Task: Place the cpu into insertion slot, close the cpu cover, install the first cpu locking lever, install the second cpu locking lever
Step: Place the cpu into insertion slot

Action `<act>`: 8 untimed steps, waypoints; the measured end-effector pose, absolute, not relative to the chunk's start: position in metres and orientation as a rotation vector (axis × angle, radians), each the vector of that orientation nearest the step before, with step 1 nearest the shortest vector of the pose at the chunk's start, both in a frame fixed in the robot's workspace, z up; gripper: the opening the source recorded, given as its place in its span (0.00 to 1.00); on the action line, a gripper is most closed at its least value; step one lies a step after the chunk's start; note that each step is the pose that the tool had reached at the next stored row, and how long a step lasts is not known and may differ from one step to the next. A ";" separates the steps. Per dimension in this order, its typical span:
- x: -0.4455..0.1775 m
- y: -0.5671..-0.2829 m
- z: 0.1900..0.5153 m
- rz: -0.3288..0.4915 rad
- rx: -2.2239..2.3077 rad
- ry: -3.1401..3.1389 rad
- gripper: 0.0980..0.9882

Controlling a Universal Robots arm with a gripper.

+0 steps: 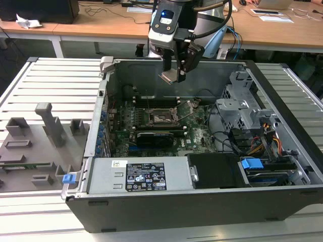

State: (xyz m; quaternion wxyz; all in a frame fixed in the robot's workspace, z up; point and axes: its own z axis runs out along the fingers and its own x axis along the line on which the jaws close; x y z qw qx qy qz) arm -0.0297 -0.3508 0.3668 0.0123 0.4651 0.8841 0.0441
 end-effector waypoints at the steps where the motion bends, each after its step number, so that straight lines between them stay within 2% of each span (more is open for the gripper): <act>1: -0.030 -0.351 0.367 0.137 1.460 2.750 0.49; 8: -0.030 -0.351 0.367 0.136 1.504 2.725 0.49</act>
